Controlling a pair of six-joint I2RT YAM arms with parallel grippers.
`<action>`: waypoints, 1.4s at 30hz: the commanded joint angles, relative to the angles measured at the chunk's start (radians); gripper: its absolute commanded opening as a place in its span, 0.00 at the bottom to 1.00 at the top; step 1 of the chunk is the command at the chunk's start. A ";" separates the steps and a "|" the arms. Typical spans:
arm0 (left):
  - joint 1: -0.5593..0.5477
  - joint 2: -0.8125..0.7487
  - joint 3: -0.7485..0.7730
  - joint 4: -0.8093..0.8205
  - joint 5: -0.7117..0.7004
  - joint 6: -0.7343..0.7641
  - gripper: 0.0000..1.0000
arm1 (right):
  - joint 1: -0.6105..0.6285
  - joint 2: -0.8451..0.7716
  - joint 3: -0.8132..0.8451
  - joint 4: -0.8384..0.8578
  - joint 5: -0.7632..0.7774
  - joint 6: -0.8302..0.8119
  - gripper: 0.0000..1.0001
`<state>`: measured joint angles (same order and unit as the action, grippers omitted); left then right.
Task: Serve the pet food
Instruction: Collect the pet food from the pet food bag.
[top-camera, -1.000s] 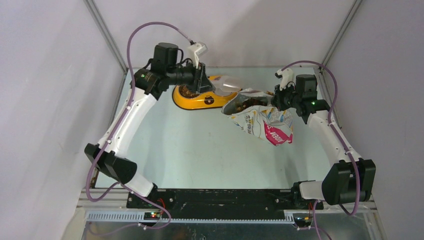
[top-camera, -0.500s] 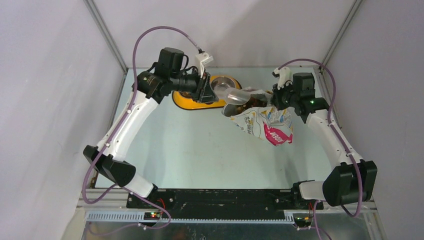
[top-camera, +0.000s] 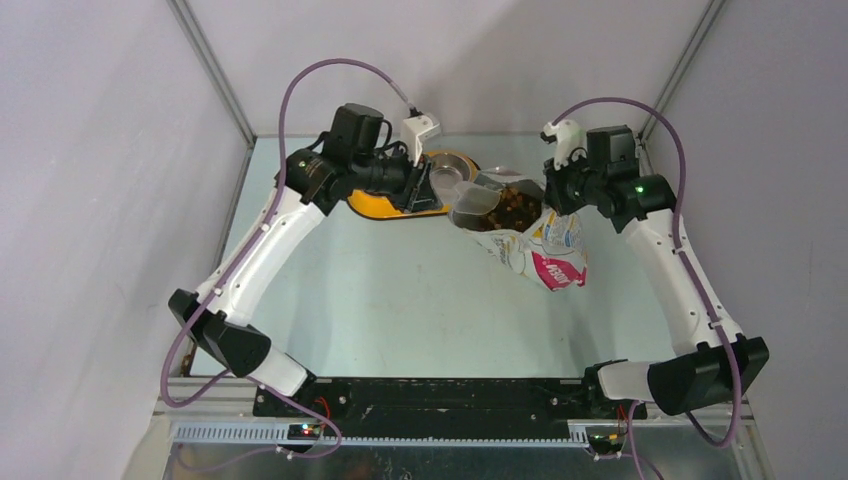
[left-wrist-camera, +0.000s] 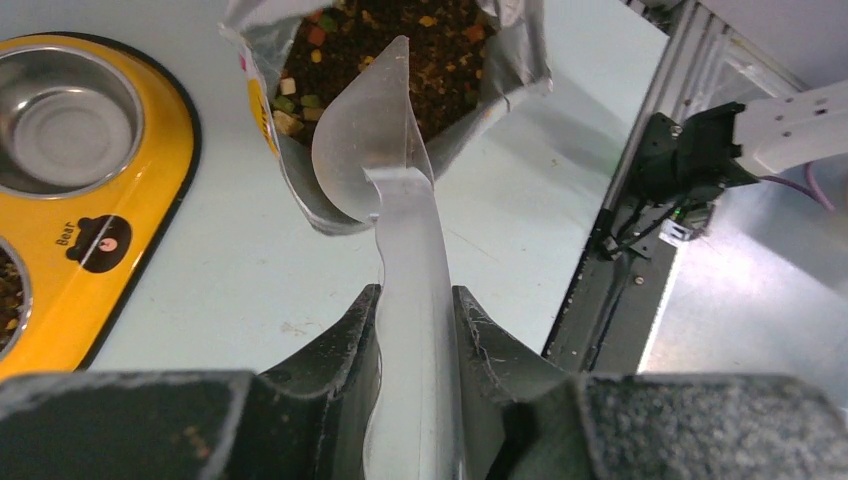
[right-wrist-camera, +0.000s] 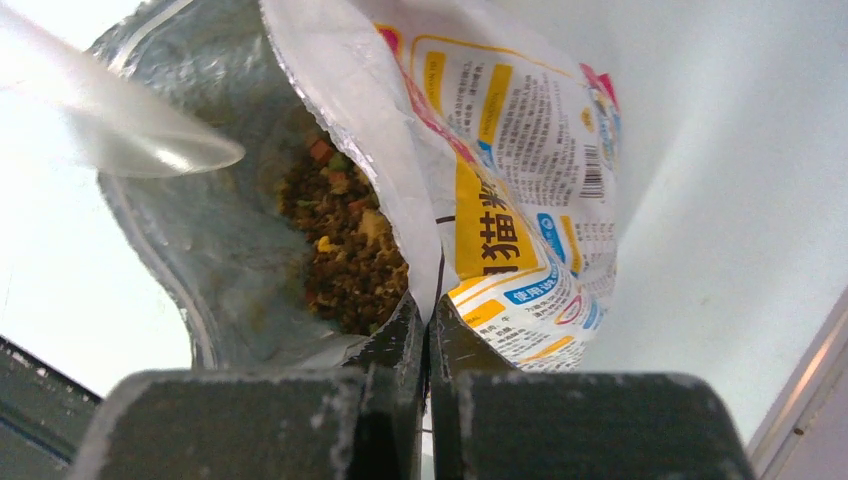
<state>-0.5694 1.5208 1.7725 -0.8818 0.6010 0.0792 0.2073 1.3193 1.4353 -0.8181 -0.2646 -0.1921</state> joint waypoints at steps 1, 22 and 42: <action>-0.034 0.028 0.009 0.049 -0.125 -0.002 0.00 | 0.076 -0.072 0.100 0.083 -0.027 -0.016 0.00; -0.204 0.224 -0.045 0.073 -0.634 -0.040 0.00 | 0.106 -0.074 -0.072 0.209 -0.099 0.017 0.00; -0.176 0.382 -0.134 0.215 -0.429 -0.249 0.00 | -0.005 -0.070 -0.217 0.282 -0.152 0.023 0.00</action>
<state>-0.7689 1.8294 1.6840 -0.7181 0.0963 -0.0910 0.2359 1.2732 1.2308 -0.5858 -0.4301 -0.1654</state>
